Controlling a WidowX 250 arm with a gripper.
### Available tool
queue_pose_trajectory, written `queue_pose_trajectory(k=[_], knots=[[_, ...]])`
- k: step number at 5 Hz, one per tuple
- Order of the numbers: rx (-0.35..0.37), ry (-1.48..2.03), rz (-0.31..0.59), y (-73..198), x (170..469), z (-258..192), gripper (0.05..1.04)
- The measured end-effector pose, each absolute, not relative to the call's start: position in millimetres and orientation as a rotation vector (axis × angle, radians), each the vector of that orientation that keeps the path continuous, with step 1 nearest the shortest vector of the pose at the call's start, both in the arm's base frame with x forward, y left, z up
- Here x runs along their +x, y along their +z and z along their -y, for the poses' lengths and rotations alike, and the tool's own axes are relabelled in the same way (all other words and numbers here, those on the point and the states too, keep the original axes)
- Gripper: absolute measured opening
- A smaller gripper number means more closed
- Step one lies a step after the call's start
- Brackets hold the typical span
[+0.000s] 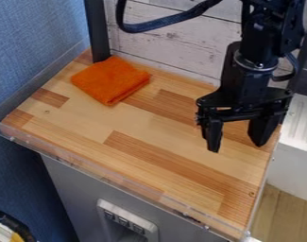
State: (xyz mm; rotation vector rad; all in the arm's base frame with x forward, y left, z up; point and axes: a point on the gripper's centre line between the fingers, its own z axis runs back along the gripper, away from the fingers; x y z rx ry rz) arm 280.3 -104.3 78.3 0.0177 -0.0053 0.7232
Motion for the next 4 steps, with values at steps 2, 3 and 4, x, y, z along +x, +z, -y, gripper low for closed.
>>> queue_pose_trajectory(k=[2, 3, 4], knots=[[0.013, 0.757, -0.003, 75.3, 277.6, 105.4, 0.999], [0.013, 0.756, -0.014, 71.3, 273.5, 106.5, 0.993], [0.006, 0.752, -0.016, 70.7, 272.7, 107.8, 0.994]])
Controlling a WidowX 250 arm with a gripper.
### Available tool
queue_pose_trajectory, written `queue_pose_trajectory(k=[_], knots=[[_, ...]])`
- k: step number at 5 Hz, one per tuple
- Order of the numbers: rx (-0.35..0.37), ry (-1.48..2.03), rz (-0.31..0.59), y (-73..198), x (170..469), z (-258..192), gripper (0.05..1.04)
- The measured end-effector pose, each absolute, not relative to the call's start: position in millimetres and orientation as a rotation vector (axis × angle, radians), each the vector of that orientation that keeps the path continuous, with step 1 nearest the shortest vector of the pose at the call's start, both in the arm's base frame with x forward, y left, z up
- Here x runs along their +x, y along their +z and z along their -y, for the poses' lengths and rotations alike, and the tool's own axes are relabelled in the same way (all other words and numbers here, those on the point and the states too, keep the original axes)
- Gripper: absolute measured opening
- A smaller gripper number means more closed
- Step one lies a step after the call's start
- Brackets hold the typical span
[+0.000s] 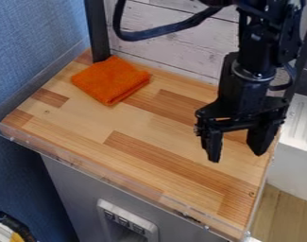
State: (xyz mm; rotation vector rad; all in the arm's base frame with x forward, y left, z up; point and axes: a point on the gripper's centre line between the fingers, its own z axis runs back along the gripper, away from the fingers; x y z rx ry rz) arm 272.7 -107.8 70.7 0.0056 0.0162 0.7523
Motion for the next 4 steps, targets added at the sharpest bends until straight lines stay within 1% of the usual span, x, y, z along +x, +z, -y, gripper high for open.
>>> queue_pose_trajectory(k=[3, 4], knots=[[-0.024, 0.727, -0.019, 65.7, 271.7, 110.9, 0.994], [-0.030, 0.723, -0.008, 64.1, 272.5, 111.2, 0.998]])
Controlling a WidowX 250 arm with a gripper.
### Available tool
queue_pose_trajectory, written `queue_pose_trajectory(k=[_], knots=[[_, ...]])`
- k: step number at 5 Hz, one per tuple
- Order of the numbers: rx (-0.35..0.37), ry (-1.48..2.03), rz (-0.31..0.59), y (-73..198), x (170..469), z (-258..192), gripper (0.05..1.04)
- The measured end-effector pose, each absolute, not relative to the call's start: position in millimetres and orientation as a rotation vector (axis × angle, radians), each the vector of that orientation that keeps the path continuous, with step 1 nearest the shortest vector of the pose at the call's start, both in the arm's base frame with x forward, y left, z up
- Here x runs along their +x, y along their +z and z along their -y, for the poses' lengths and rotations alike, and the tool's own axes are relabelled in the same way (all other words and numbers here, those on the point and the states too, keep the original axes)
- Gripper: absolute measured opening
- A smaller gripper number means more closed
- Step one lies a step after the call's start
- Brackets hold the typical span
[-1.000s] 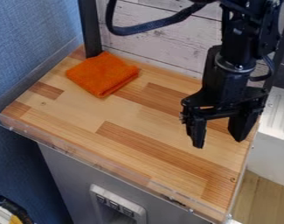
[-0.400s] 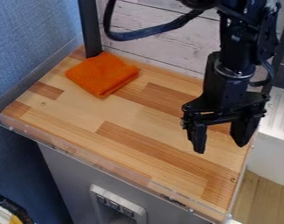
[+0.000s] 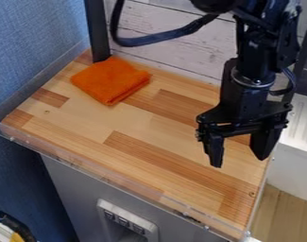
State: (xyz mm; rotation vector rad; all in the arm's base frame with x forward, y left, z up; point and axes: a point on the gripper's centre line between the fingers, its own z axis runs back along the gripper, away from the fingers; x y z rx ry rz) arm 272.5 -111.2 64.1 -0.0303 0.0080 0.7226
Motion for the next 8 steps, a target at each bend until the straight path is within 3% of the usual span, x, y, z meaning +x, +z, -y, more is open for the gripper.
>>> queue_pose_trajectory(k=[5, 8], knots=[[-0.014, 0.729, 0.052, 52, 271, 107, 0.998], [0.046, 0.729, 0.022, 36, 263, 107, 0.999]])
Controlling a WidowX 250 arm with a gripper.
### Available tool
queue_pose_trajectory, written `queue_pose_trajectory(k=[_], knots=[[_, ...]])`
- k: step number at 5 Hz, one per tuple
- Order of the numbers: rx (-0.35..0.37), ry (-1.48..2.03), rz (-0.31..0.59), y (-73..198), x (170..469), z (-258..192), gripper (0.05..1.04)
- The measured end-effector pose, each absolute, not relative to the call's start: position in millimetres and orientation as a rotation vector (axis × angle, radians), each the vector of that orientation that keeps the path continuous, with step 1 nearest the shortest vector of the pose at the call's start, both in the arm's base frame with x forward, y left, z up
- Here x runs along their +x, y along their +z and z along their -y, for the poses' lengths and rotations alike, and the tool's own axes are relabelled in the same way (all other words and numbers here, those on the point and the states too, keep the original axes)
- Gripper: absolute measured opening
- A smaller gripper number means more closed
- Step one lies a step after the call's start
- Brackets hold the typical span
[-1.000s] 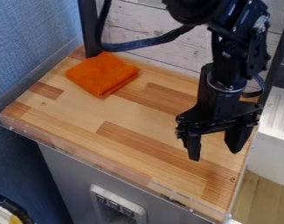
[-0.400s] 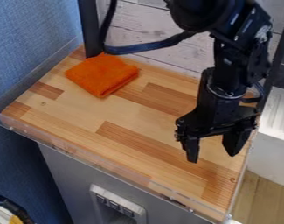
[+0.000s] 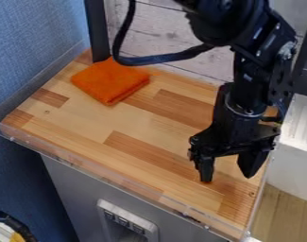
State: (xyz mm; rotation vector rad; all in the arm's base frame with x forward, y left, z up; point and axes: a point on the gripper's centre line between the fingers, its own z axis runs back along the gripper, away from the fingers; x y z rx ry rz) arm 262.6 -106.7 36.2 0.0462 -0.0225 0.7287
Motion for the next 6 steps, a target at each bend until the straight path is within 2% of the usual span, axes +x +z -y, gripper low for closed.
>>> queue_pose_trajectory(k=[1, 3, 6], knots=[[0.061, 0.718, 0.000, 30, 256, 107, 0.999], [0.045, 0.707, -0.037, 22, 252, 111, 0.999], [-0.013, 0.713, -0.077, 14, 250, 111, 0.999]])
